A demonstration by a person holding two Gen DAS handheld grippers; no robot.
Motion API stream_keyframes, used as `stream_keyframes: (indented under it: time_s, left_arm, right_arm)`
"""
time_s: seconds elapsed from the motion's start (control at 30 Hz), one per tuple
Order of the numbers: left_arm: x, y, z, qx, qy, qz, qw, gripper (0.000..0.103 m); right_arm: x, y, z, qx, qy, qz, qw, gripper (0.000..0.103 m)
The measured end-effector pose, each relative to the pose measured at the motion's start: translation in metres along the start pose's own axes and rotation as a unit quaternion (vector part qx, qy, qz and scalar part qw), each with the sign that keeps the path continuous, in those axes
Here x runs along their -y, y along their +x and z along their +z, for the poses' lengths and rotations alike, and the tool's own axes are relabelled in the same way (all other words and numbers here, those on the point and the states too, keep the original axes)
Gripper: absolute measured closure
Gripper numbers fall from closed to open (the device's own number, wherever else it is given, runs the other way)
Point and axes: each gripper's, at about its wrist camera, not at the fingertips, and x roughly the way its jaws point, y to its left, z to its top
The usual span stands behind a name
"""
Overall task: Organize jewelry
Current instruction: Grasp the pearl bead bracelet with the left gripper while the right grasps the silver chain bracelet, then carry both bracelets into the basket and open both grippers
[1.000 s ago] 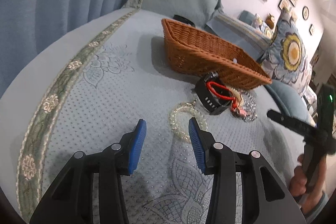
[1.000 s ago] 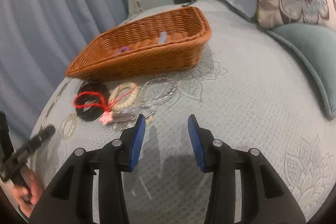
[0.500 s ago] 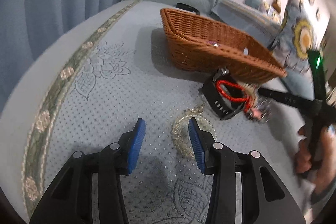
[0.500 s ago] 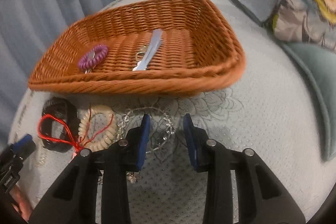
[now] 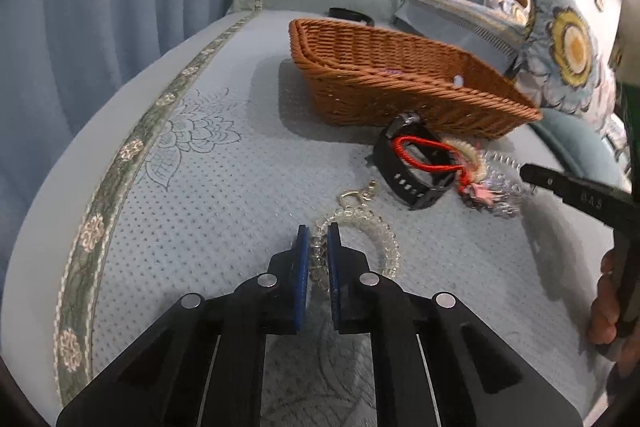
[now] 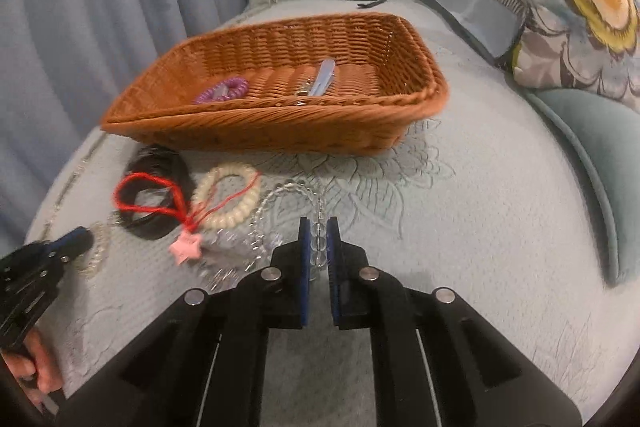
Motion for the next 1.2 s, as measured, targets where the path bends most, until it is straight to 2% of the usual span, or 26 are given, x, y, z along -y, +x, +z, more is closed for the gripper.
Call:
stream_keyframes:
  time_s: [0.37, 0.63, 0.73, 0.83, 0.93, 1.1, 1.2]
  left_arm:
    - [0.007, -0.044, -0.015, 0.027, -0.019, -0.036, 0.9988, 0.097]
    - [0.029, -0.074, 0.009, 0.069, 0.006, -0.051, 0.9963, 0.096]
    - [0.037, -0.082, 0.025, 0.088, 0.016, -0.056, 0.9944, 0.096]
    - [0.042, -0.085, 0.045, 0.107, 0.017, -0.052, 0.9927, 0.096]
    - [0.046, -0.079, 0.073, 0.123, 0.015, -0.056, 0.9907, 0.096]
    - [0.055, -0.043, 0.116, 0.124, 0.018, -0.056, 0.9906, 0.096]
    - [0.055, -0.008, 0.137, 0.107, 0.009, -0.048, 0.993, 0.096]
  right_arm:
    - [0.004, -0.06, -0.024, 0.019, 0.019, 0.044, 0.999, 0.097]
    - [0.0, -0.094, -0.007, 0.04, 0.007, 0.048, 0.998, 0.097]
    - [-0.001, -0.104, 0.011, 0.055, 0.001, 0.053, 0.997, 0.097]
    - [0.004, -0.106, 0.036, 0.062, 0.014, 0.084, 0.994, 0.097]
    - [0.002, -0.102, 0.067, 0.085, 0.008, 0.079, 0.993, 0.097]
    - [-0.001, -0.068, 0.117, 0.092, 0.009, 0.093, 0.991, 0.097]
    - [-0.005, -0.037, 0.134, 0.095, -0.007, 0.077, 0.992, 0.097]
